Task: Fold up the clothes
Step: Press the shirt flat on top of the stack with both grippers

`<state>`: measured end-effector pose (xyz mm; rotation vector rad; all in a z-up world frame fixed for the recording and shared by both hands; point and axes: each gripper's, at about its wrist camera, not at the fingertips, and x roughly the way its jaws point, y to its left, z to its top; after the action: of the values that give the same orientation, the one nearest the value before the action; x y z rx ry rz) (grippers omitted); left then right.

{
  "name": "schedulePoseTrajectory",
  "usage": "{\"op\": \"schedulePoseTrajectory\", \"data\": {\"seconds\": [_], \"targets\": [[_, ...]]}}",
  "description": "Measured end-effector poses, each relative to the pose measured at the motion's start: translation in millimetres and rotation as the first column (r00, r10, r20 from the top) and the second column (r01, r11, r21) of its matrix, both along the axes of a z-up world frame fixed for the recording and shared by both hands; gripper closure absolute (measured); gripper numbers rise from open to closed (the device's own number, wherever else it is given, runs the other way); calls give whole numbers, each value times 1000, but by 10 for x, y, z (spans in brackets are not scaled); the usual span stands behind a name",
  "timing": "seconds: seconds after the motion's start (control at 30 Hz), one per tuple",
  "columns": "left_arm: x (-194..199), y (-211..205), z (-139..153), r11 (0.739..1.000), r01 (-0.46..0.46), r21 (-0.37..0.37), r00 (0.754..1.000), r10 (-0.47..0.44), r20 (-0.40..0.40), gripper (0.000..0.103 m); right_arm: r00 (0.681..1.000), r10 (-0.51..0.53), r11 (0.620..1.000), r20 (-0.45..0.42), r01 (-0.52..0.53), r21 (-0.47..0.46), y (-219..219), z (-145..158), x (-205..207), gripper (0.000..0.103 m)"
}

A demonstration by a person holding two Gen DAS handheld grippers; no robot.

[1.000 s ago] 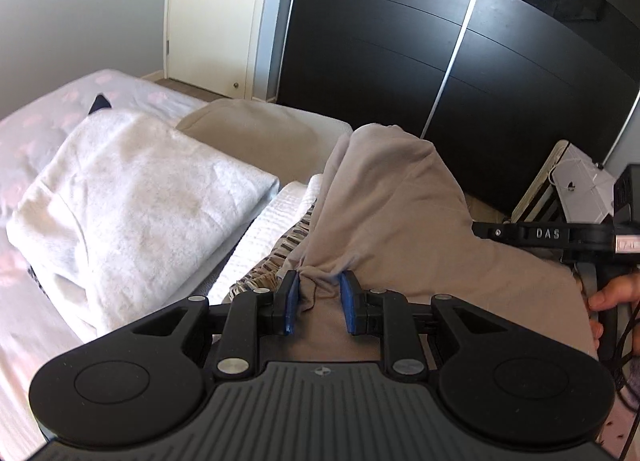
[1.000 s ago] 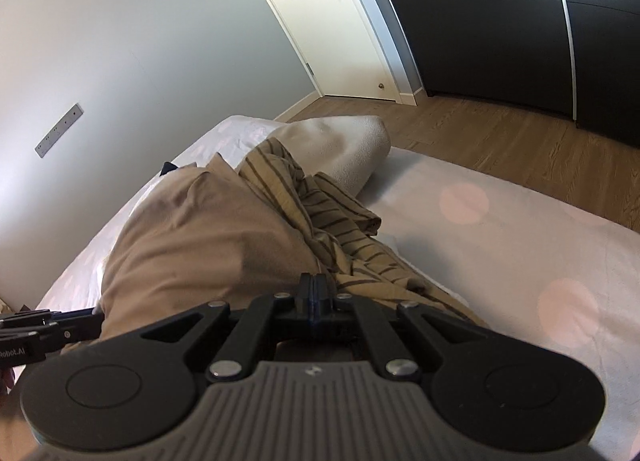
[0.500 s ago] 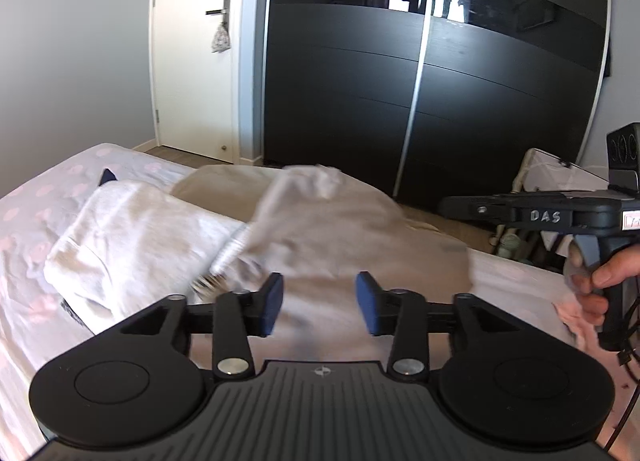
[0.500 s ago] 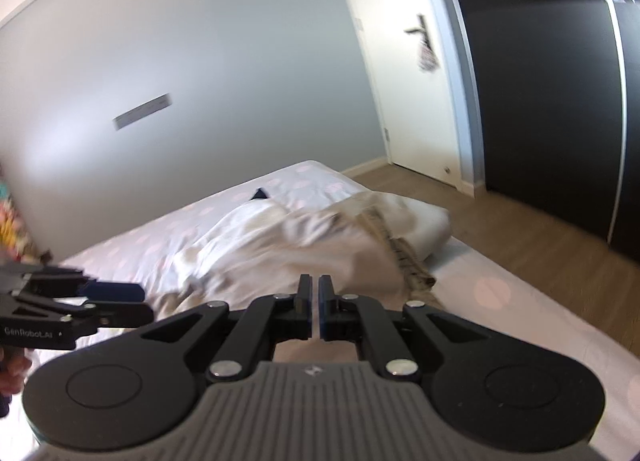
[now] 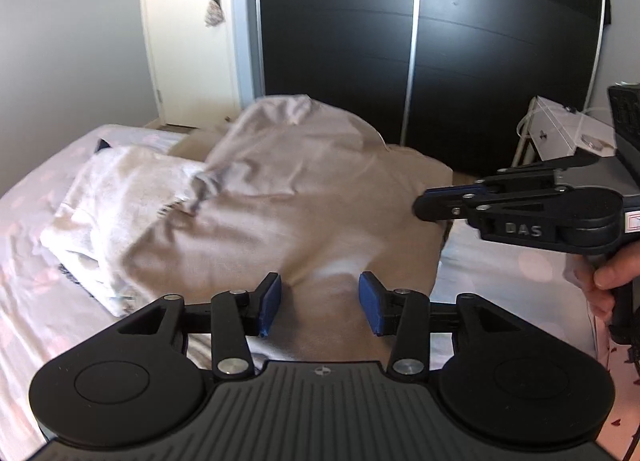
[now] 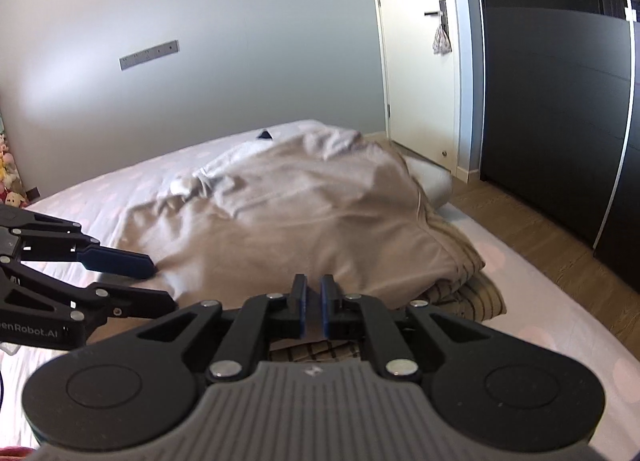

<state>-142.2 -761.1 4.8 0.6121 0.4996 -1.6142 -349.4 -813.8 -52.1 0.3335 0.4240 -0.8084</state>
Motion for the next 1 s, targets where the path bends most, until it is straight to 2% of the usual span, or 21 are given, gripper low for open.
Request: {"op": "schedulePoseTrajectory", "data": {"seconds": [0.07,0.13,0.2,0.27,0.4,0.53,0.6,0.63,0.77,1.0], "targets": [[13,85,82,1000,-21,-17,1000,21,6,57,1000,-4,1000,11,5,-19,70,99,-38,69],[-12,186,172,998,-50,-30,999,51,18,53,1000,-16,999,12,16,-35,128,168,-49,66],[-61,285,266,996,-80,-42,996,82,42,50,999,-32,999,15,33,-43,221,281,-71,59],[-129,406,372,992,-104,-71,992,109,68,41,999,-22,999,33,23,-46,330,385,-99,39],[-251,666,538,983,-129,-130,986,141,84,29,999,-25,996,21,27,-83,596,580,-137,29],[-353,894,664,975,-157,-158,984,168,59,27,998,-62,991,21,65,-120,857,687,-246,18],[-407,1003,707,972,-167,-166,982,178,56,27,996,-78,990,35,81,-117,983,713,-312,15],[-437,1060,720,970,-170,-176,982,183,58,27,996,-84,990,38,88,-112,1035,720,-332,9],[-520,1264,734,956,-201,-213,974,218,56,26,993,-106,986,41,111,-127,1295,766,-389,2],[-563,1561,678,939,-259,-227,964,267,4,26,993,-119,981,13,119,-150,1668,767,-468,1]]}}
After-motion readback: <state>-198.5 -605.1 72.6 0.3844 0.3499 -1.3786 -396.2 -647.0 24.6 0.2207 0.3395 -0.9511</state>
